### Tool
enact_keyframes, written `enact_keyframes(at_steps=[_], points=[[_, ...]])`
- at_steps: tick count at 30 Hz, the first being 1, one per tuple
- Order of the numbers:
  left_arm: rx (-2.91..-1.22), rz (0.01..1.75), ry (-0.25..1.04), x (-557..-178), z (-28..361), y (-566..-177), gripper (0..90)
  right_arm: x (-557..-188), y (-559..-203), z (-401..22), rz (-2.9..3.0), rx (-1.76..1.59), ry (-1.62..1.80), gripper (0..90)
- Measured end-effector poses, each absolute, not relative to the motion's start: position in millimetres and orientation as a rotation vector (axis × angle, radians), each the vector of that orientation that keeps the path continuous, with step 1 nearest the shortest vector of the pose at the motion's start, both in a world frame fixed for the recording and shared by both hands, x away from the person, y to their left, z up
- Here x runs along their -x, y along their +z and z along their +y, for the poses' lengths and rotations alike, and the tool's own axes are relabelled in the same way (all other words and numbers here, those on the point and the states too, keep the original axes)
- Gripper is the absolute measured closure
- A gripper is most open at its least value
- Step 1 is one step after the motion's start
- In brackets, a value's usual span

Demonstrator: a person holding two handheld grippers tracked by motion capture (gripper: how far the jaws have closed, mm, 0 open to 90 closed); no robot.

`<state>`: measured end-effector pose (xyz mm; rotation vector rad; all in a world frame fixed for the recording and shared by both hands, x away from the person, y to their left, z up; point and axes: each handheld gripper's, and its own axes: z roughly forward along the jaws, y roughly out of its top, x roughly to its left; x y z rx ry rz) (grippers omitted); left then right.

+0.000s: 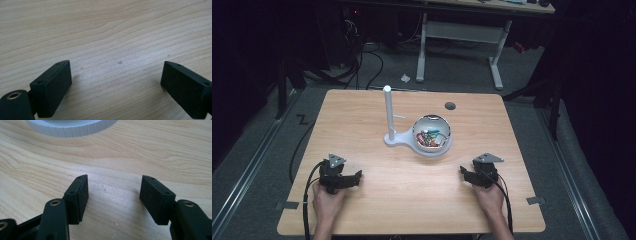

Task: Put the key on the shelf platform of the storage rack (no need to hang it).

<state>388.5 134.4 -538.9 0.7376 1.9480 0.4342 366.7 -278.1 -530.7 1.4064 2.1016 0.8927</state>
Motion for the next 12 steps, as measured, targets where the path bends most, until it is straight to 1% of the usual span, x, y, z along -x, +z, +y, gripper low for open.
enact_keyframes(at_steps=[12], points=[[-0.737, 1.948, 0.435, -388.6, 134.4, -538.9, 10.1, -366.9, -530.7, -278.4, 2.099, -1.408, 0.890, 39.2]])
